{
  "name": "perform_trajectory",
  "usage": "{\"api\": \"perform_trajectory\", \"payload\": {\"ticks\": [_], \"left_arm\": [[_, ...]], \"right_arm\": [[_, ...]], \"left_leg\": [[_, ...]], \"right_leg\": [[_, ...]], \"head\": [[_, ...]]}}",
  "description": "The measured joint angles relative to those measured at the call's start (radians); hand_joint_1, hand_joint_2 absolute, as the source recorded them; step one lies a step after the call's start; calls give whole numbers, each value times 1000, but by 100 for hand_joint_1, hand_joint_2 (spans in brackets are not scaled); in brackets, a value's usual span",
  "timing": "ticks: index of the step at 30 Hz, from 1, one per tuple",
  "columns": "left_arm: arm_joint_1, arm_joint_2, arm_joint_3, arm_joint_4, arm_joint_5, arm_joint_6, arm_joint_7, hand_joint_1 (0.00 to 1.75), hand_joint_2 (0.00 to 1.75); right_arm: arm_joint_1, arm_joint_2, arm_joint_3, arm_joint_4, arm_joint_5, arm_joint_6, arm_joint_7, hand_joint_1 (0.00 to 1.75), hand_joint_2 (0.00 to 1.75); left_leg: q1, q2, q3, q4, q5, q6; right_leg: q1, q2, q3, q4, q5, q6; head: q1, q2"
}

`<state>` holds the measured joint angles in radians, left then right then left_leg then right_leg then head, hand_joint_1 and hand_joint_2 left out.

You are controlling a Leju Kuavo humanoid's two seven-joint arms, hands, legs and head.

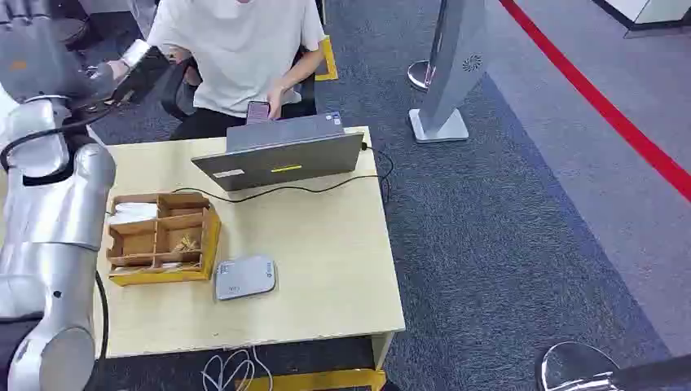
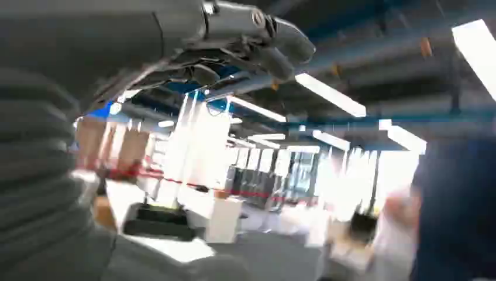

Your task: Pass the card to the sensor for recognition and then transmit it.

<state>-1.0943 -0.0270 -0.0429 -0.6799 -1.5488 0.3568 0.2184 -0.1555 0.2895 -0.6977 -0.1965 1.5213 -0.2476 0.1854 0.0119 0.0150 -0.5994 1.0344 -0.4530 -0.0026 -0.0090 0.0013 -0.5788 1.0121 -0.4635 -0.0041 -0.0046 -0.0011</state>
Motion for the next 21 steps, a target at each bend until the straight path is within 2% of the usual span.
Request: {"api": "perform_trajectory", "payload": {"ticks": [1, 3, 8, 18, 19, 21], "left_arm": [[-21, 10, -31, 46, 0, -51, 31, 0, 175], [-49, 18, -77, 128, 0, -95, 77, 0, 175], [-74, 31, -119, 236, 1, -105, 91, 0, 175], [-84, 45, -137, 302, 2, -107, 94, 0, 175], [-84, 47, -137, 305, 2, -106, 92, 175, 175], [-84, 48, -137, 311, 2, -106, 92, 175, 175]], "right_arm": [[-1, 0, 1, 0, 0, 1, 0, 0, 0], [0, 0, 1, 0, -1, 6, 3, 0, 0], [0, 0, 1, 1, -1, 11, 10, 0, 0], [0, 0, 2, 3, -1, 11, 10, 0, 0], [0, 0, 2, 3, -1, 11, 10, 0, 0], [0, 0, 2, 3, -1, 11, 11, 0, 0]], "left_leg": [[0, 0, 0, 0, 0, 0], [0, 1, -1, 0, 0, 0], [0, -1, -2, 0, 0, 0], [0, -1, -3, 0, 0, 0], [0, -1, -3, 0, 0, 1], [0, -1, -3, 0, 0, 1]], "right_leg": [[0, 0, 0, 0, 0, 0], [0, 1, -1, 0, 0, 0], [0, -1, -2, 0, 0, 0], [0, -1, -2, 0, 0, 0], [0, -1, -2, 0, 0, 0], [0, -1, -2, 0, 0, 0]], "head": [[0, 0], [0, 0], [1, 0], [1, 0], [1, 0], [1, 0]]}}
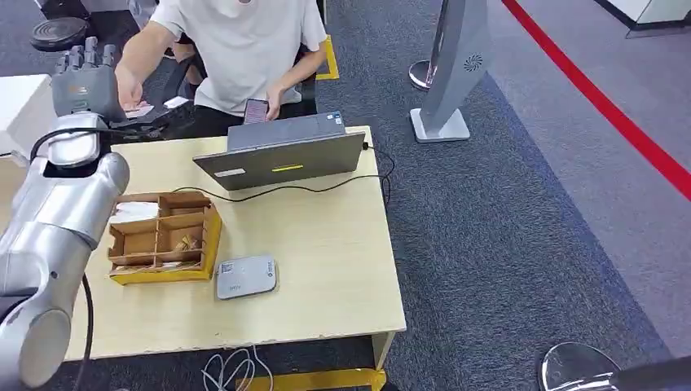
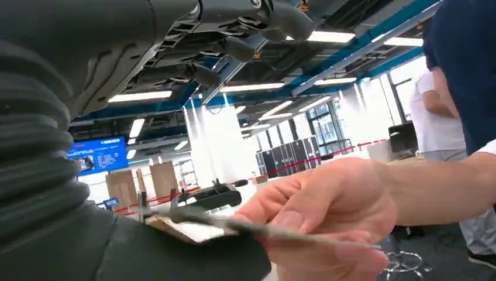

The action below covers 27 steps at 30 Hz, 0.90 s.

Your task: Pass the card to the sensor for recognition and then transmit it.

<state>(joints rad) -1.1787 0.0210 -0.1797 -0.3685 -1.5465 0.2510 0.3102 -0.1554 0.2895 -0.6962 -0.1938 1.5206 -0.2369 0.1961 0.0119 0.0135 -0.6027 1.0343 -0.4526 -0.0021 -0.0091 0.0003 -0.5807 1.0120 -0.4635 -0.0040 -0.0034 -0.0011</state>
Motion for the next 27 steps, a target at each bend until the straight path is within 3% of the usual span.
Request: {"api": "perform_trajectory", "payload": {"ticks": [8, 22, 27], "left_arm": [[1, 0, 0, 16, 0, 53, -40, 175, 175], [3, -2, 0, 18, -2, 71, -61, 175, 175], [22, -29, 0, 18, -1, 158, -136, 175, 175]], "right_arm": [[0, 0, 0, 0, 0, -3, 0, 0, 0], [0, 0, 0, 0, 0, -3, 2, 0, 0], [1, 0, -1, 0, -2, -10, 3, 0, 0]], "left_leg": [[0, -1, -1, 0, 0, 0], [0, -1, -1, 0, 0, 0], [0, -2, 0, 0, 0, 0]], "right_leg": [[0, -1, 0, 0, 0, 0], [0, -1, 0, 0, 0, 0], [0, -2, -1, 0, 0, 0]], "head": [[0, 0], [0, 0], [0, 0]]}}
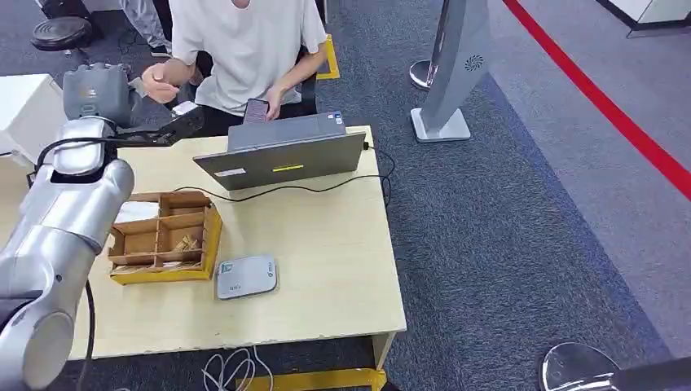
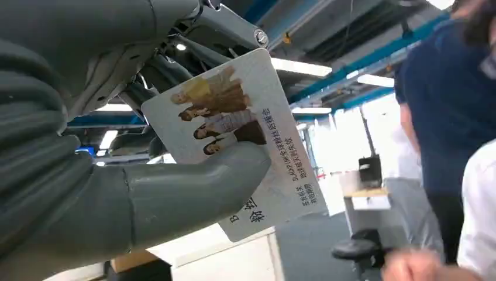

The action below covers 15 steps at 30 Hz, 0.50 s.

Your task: Pass the card to the sensor for recognition and then transmit it.

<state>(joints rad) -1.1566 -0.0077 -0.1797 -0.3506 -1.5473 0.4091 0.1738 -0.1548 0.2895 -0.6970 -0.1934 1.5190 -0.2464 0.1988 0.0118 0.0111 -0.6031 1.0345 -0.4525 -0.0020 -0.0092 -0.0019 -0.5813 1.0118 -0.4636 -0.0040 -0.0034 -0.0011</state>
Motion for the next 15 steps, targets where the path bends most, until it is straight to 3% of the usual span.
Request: {"api": "perform_trajectory", "payload": {"ticks": [3, 5, 8, 11, 15], "left_arm": [[40, -45, 0, -24, 8, 108, -69, 175, 175], [63, -71, 0, -37, 14, 136, -94, 175, 175], [146, -112, -9, -128, 52, 190, -180, 175, 175], [304, -146, -71, -320, 101, 199, -236, 175, 175], [492, -151, -220, -551, 110, 194, -233, 175, 175]], "right_arm": [[1, 0, -1, 0, -2, -11, 0, 0, 0], [1, 0, -1, 0, -4, -15, 0, 0, 0], [9, 0, -9, 0, -21, -31, -4, 0, 0], [15, 0, -28, 0, -48, -51, -12, 0, 0], [27, 0, -54, 0, -75, -70, -22, 0, 0]], "left_leg": [[0, -5, -2, 0, 1, 1], [-1, -4, -2, 0, 1, 1], [-2, -3, -2, 0, 0, 2], [-2, -5, -2, 0, 0, 2], [-2, -5, -3, 0, -2, 3]], "right_leg": [[0, -5, 1, 0, 0, 1], [0, -4, 0, 0, 0, 1], [-3, -3, 0, -1, 0, 1], [-3, -4, 1, -1, -1, 2], [-3, -4, 0, -1, -3, 4]], "head": [[0, 0], [2, 0], [0, 0], [0, 0], [1, 0]]}}
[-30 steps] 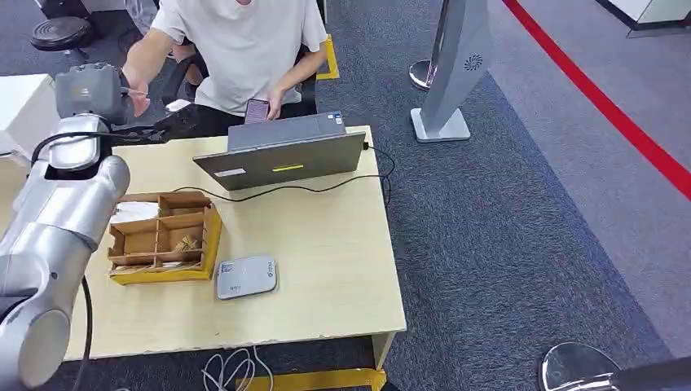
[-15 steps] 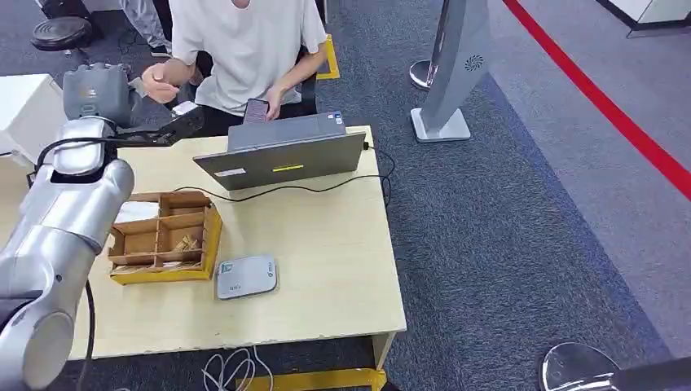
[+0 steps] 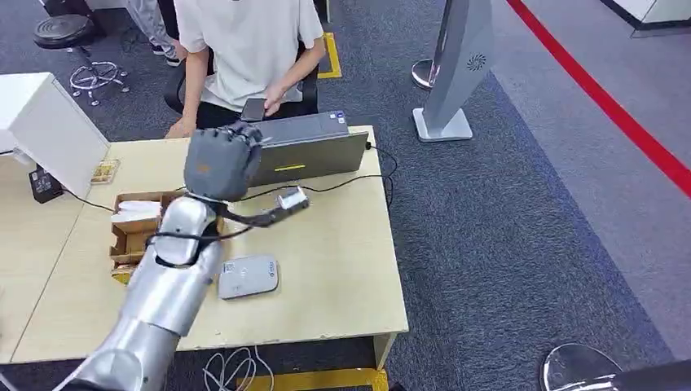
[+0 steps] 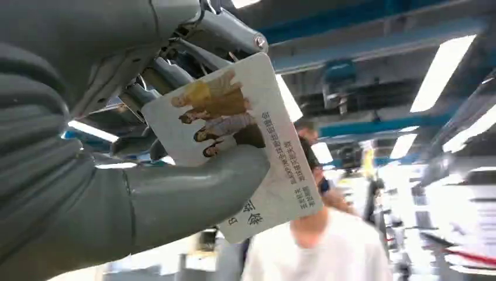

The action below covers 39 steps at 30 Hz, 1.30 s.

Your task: Pass the card to the sensor for recognition and then transmit it.

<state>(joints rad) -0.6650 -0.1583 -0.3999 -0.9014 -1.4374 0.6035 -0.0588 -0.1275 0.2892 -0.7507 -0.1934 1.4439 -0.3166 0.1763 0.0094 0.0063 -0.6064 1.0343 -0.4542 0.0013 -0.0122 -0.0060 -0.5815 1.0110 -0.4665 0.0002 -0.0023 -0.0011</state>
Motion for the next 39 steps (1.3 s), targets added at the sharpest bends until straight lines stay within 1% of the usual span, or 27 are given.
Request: {"api": "perform_trajectory", "payload": {"ticks": [3, 5, 7, 11, 13, 14, 16, 18, 22, 26, 29, 32, 39], "left_arm": [[138, 13, -123, -156, 8, -29, 40, 175, 175], [191, 19, -183, -180, 11, -50, 59, 175, 175], [222, 27, -209, -198, 15, -50, 68, 175, 175], [245, 37, -238, -216, 19, -51, 68, 175, 175], [251, 40, -247, -217, 21, -74, 78, 175, 175], [256, 41, -250, -214, 21, -85, 86, 175, 175], [261, 40, -255, -195, 26, -87, 100, 175, 175], [263, 36, -267, -157, 27, -103, 115, 175, 175], [287, 39, -274, -90, 23, -147, 173, 175, 175], [300, 45, -274, -47, 20, -156, 189, 175, 175], [300, 47, -274, -21, 14, -168, 215, 175, 175], [303, 56, -274, 9, 1, -164, 239, 175, 175], [331, 104, -264, 47, -1, -140, 245, 175, 175]], "right_arm": [[11, 0, -20, 0, -17, -8, -3, 0, 0], [13, -2, -29, 0, -22, -9, -5, 0, 0], [15, -2, -35, 0, -26, -9, -7, 0, 0], [18, -2, -45, 0, -31, -9, -7, 0, 0], [13, -4, -48, -1, -35, 8, -8, 0, 0], [2, -8, -50, -4, -43, 39, -2, 0, 0], [-33, -14, -53, -23, -62, 109, 42, 0, 0], [-59, -18, -53, -53, -85, 135, 59, 0, 0], [-70, -27, -54, -77, -129, 117, 42, 0, 0], [-61, -32, -55, -83, -138, 114, 36, 0, 0], [-61, -36, -55, -86, -149, 110, 36, 0, 0], [-58, -42, -55, -88, -170, 106, 29, 0, 0], [-49, -58, -55, -89, -185, 106, 19, 0, 0]], "left_leg": [[0, 0, 0, 0, -2, 0], [0, 0, 0, 0, -1, 0], [0, 0, 0, 0, -1, 0], [0, 0, 0, 0, -1, 1], [0, 0, 0, 0, -1, 1], [0, 0, 0, 0, -1, 0], [0, 1, 0, 0, 0, 1], [0, 1, 0, 0, 0, 1], [0, 0, 0, 0, 0, 1], [0, 0, 0, 0, 0, 1], [0, 0, 0, 0, 0, 1], [0, 0, -1, 0, 0, 1], [0, 0, -1, 0, 0, 1]], "right_leg": [[0, 0, 0, 0, -1, 1], [0, -1, 0, 0, -1, 1], [0, 0, -1, 0, -1, 1], [0, -1, 0, 0, -1, 1], [0, -1, 0, 0, -1, 1], [0, 0, 0, 0, 0, 1], [0, 1, -1, 0, 1, 1], [0, 0, -1, 0, 1, 1], [0, 0, 0, 0, 1, 2], [0, 0, -1, 0, 1, 1], [0, 0, -1, 0, 0, 1], [0, 0, -1, 0, 0, 1], [0, 0, -1, 0, 0, 1]], "head": [[-3, 0], [3, 0], [2, 0], [1, 0], [1, 0], [1, 0], [0, 0], [0, 0], [0, 0], [0, 0], [0, 0], [0, 0], [0, 0]]}}
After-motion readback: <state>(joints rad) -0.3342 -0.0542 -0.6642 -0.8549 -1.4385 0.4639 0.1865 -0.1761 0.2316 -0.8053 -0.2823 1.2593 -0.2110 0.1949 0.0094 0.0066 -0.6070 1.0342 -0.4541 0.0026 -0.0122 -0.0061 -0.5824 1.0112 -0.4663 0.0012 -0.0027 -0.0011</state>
